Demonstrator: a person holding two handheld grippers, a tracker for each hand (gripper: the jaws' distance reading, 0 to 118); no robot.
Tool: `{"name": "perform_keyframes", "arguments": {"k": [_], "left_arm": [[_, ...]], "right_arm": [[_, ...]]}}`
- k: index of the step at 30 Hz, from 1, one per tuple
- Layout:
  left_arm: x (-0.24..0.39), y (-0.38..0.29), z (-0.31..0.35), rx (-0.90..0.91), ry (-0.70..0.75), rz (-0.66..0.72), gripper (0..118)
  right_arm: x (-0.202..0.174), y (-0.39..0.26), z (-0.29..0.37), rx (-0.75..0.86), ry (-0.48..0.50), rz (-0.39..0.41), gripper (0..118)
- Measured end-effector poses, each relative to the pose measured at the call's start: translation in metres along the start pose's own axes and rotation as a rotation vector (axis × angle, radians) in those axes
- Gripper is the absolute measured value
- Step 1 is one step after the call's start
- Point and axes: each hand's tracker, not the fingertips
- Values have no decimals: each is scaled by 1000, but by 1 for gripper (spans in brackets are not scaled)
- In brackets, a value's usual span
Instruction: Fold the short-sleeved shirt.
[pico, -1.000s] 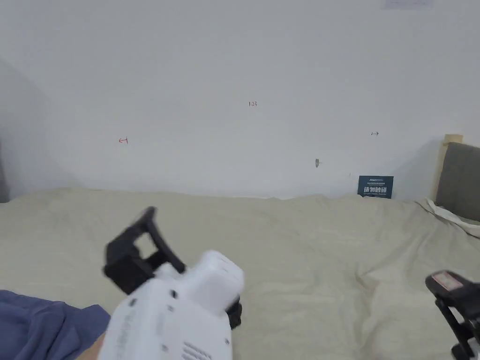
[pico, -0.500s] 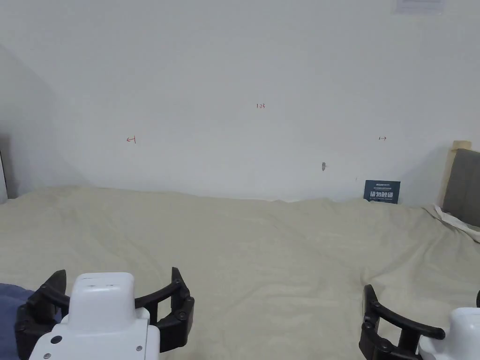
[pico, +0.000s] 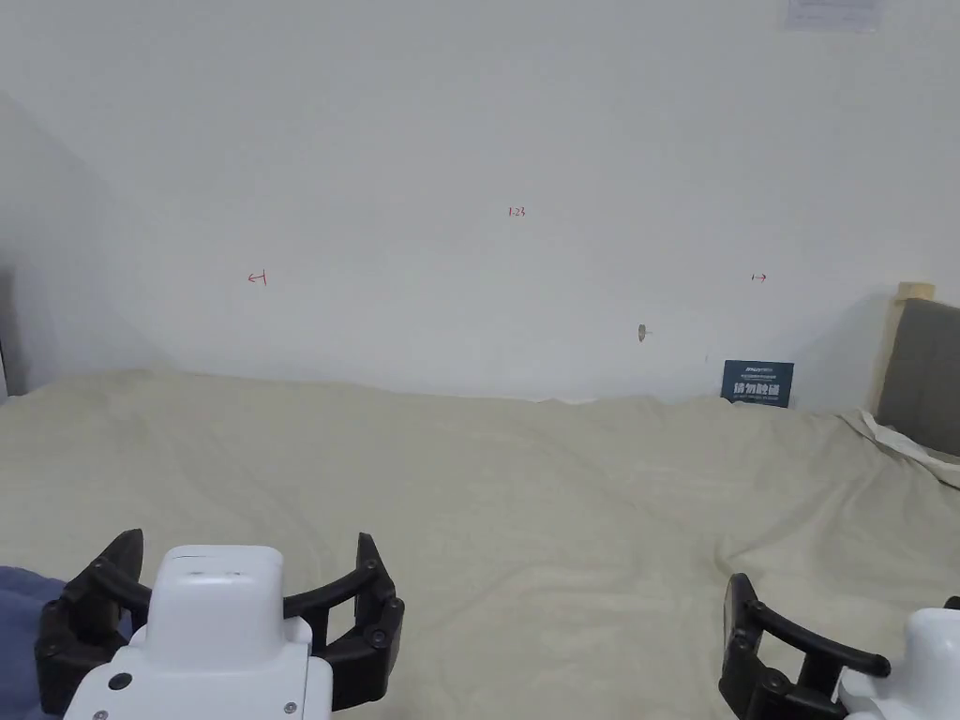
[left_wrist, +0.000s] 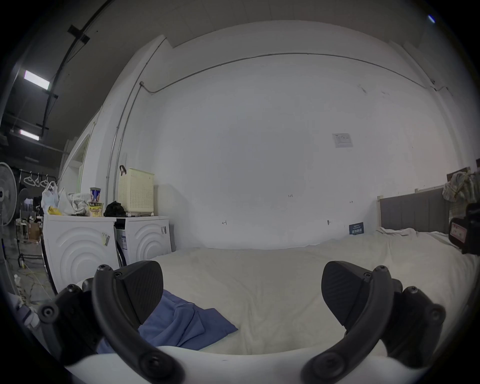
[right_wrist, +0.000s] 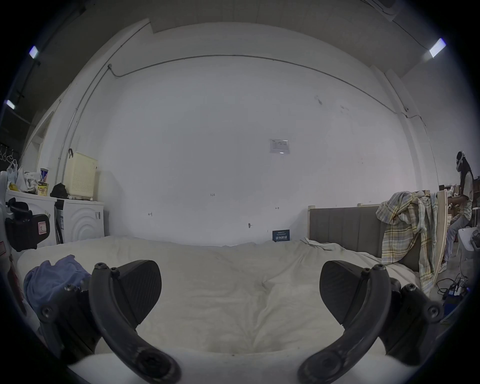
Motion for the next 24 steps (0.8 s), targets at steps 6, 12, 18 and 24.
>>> {"name": "perform_keyframes", "arguments": {"k": [6,12,18,24], "left_arm": [[3,-1,1,-16,-16,-7,118],[4,-1,1,-26,-48,-13,118],[3,-2,2,-37,-77,-5,72],[-2,-7,-12,-141,-198,41,0]], "right_arm": [[0,2,4,15,19,8,118],[-1,3,5,24,-3,12,118],[-4,1,8,53,7,52,43],[-3,-4,6,36,22,56,0]]}}
